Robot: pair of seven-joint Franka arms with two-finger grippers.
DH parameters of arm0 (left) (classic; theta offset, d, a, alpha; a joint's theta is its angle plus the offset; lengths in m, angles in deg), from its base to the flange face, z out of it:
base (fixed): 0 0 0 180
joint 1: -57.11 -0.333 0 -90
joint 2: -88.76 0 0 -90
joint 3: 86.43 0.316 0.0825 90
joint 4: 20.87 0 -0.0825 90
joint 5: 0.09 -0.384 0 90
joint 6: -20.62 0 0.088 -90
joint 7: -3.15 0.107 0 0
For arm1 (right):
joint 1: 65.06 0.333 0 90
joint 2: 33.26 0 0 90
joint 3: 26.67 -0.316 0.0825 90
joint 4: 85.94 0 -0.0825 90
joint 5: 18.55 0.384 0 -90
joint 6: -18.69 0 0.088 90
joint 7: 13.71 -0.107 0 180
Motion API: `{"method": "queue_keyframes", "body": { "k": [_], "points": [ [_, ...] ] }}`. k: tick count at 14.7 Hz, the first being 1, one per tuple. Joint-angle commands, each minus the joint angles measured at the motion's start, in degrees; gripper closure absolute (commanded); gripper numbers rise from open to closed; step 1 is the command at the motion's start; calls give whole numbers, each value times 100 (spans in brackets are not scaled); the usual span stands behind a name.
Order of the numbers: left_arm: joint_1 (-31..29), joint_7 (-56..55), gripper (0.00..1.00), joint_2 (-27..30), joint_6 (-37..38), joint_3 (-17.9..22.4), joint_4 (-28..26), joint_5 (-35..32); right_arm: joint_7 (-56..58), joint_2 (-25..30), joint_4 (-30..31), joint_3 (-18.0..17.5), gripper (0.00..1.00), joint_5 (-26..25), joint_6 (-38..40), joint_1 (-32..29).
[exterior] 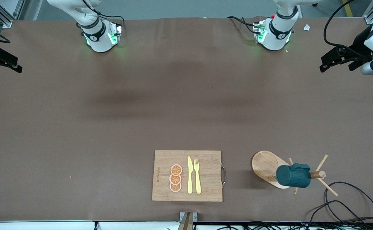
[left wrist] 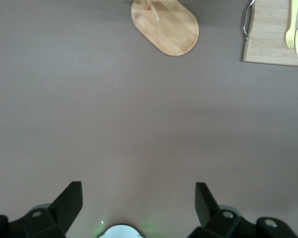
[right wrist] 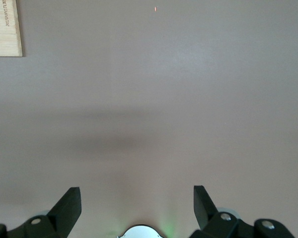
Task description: Pass cup and hang on rack
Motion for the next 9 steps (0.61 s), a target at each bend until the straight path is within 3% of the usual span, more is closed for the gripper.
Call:
{"method": "queue_keyframes", "body": {
  "k": [1, 9],
  "points": [
    [-66, 144, 0, 125, -54, -59, -115, -121, -66, 77, 26, -49, 0, -84, 16, -63],
    [-93, 901, 0, 133, -19, -7, -89, -332, -101, 77, 17, -58, 0, -198, 25, -63]
  ]
}}
